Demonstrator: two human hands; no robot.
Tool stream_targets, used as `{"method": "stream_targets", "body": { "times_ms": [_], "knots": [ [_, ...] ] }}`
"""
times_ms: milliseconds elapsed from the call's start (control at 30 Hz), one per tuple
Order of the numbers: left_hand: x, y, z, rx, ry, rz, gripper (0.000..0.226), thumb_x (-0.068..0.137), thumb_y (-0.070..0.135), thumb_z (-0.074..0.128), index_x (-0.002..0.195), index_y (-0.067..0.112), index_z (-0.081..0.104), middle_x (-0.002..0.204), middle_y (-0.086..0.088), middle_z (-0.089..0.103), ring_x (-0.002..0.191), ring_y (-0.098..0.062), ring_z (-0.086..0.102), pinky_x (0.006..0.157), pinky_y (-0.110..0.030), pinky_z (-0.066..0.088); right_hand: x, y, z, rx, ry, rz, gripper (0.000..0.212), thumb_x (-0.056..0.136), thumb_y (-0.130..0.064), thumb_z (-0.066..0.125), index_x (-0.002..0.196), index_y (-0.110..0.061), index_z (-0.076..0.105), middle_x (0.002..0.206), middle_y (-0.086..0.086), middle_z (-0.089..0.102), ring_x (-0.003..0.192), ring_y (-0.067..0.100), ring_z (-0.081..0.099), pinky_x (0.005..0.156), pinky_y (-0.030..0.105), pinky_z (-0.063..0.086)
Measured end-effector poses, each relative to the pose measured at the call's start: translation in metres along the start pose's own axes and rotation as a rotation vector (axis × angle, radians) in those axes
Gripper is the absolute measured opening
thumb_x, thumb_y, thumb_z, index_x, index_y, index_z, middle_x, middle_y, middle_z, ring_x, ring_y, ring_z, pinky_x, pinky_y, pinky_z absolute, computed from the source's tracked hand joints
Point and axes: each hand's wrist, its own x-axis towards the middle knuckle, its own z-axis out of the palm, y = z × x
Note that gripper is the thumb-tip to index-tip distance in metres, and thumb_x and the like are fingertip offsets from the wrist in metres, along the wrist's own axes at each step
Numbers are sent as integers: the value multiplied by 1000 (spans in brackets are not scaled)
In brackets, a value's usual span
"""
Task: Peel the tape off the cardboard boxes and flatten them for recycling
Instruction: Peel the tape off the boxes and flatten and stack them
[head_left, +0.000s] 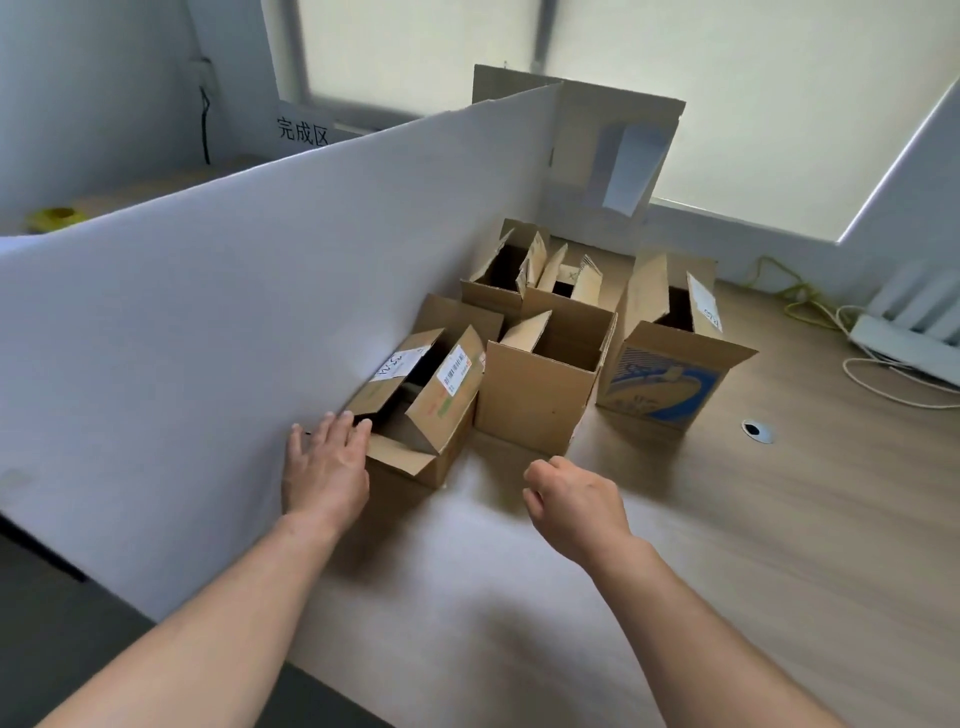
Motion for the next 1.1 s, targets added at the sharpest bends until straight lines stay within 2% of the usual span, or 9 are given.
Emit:
{"method": "stream_targets", "body": {
  "times_ms": [100,167,267,467,567,633,767,967,1100],
  "knots": [
    [5,-2,12,-81,105,51,30,90,12,57,118,17,67,130,-6,61,129,-26,48,113,-55,13,0,4,0,-7,-9,8,25,98,-32,35,106,-17,53,103,3,55,96,29,58,68,31,38],
    [7,-2,17,-99,145,64,18,87,12,64,101,17,73,108,-6,69,110,-29,59,110,-58,17,-1,7,2,0,-1,14,25,98,-32,35,105,-17,54,101,3,56,95,30,58,67,30,37],
    [5,7,12,-95,176,87,12,85,18,69,95,19,74,93,-7,69,94,-32,63,106,-55,25,-7,11,4,18,5,12,26,98,-32,36,104,-16,55,101,3,57,95,30,58,69,31,40],
    [-17,58,-15,-203,-12,142,26,91,50,56,106,31,65,107,8,66,104,-17,58,80,-29,47,-21,35,2,45,-117,38,30,97,-38,35,106,-20,58,109,1,61,103,26,56,78,32,43],
    [-32,88,-23,-256,-84,149,29,89,56,56,102,32,66,104,9,68,101,-17,60,76,-28,47,-33,45,0,114,-163,78,40,99,-50,31,85,-19,52,97,2,62,96,26,55,68,31,36],
    [-44,111,-28,-291,-126,167,29,89,56,56,98,30,67,100,6,69,99,-17,60,77,-28,46,-42,51,-1,283,-170,178,52,96,-60,28,71,-19,48,82,0,60,85,24,55,63,32,37],
    [-72,160,-35,-351,-220,229,29,90,52,55,96,27,68,98,3,70,96,-19,62,79,-30,49,-54,65,-4,603,-184,378,71,86,-74,32,79,-11,63,80,2,69,79,22,66,77,38,53],
    [-97,208,-40,-439,-330,321,27,94,46,52,101,25,67,100,3,68,95,-19,59,76,-28,45,-74,93,-11,766,-190,508,39,85,-46,48,84,-10,64,86,8,73,68,17,71,79,42,54],
    [-103,229,-41,-489,-356,401,24,95,39,51,106,27,68,102,2,70,99,-21,60,84,-35,49,-84,105,-20,761,-195,526,40,81,-47,48,79,-11,66,75,5,73,69,20,71,75,40,56]
  ]
}}
